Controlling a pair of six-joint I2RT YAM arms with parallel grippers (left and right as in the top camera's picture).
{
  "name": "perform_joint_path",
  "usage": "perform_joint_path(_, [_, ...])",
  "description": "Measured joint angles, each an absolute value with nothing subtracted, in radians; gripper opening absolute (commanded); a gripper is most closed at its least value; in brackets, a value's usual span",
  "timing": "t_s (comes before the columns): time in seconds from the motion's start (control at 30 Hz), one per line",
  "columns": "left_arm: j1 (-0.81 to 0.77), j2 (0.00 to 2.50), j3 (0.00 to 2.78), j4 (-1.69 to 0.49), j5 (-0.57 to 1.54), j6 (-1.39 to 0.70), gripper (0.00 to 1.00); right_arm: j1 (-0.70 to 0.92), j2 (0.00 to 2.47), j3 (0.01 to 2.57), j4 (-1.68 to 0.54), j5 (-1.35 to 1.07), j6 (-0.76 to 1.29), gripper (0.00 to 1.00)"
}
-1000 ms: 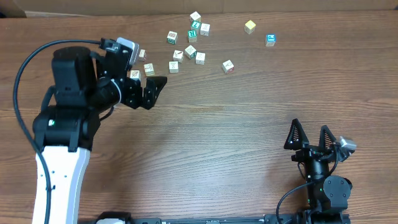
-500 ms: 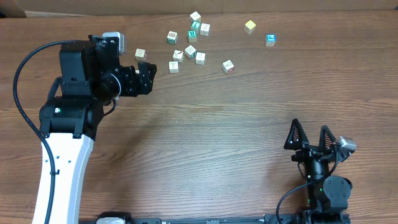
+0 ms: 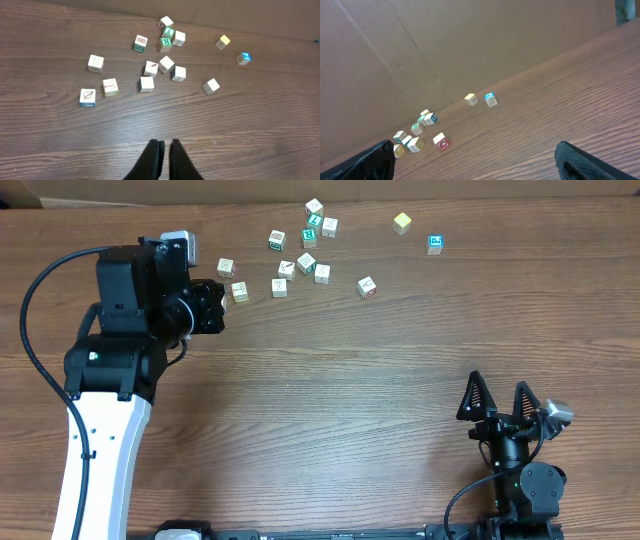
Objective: Form a horizontal line
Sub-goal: 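Raise the left arm and move its gripper over the block cluster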
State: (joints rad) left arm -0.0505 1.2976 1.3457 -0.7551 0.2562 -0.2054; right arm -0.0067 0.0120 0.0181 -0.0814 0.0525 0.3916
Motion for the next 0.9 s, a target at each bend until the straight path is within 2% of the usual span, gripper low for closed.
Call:
perform_joint_path(0.33, [-0.051, 1.355, 1.394, -0.830, 0.224, -0.274, 0.04, -0.007, 0.012, 0.018, -0.081, 0.052, 0.392, 1.00])
perform_joint_path(0.43, [-0.051, 1.417, 1.525, -0.934, 0.191, -0.291, 0.04, -0.007, 0.012, 0.018, -0.081, 0.052, 0.392, 1.00])
perform_joint_path(0.6, [-0.051, 1.600, 1.907, -1.201, 0.130, -0.309, 0.04, -0.007, 0.012, 0.018, -0.082, 0.052, 0.392, 1.00])
perform_joint_path(0.67, [-0.051, 1.666, 2.007, -1.298, 0.121, -0.309, 0.18, -0.007, 0.012, 0.018, -0.081, 0.052, 0.391, 1.00])
perform_joint_path(0.7, [-0.051, 1.702, 2.041, -1.325, 0.119, -0.314, 0.29, -0.007, 0.012, 0.018, -0.081, 0.052, 0.392, 1.00])
perform_joint_path(0.77, [-0.057, 1.768, 2.054, -1.346, 0.115, -0.315, 0.39, -0.007, 0.012, 0.018, -0.081, 0.052, 0.392, 1.00])
perform_joint_path(0.83, [-0.070, 1.829, 2.054, -1.350, 0.117, -0.314, 0.56, -0.007, 0.012, 0.018, -0.081, 0.052, 0.391, 1.00])
perform_joint_path(0.87, [-0.077, 1.854, 2.054, -1.350, 0.119, -0.321, 0.66, -0.007, 0.012, 0.018, -0.081, 0.052, 0.391, 1.00])
perform_joint_path(0.9, [-0.088, 1.891, 2.054, -1.350, 0.122, -0.318, 0.83, -0.007, 0.012, 0.018, -0.081, 0.052, 0.392, 1.00])
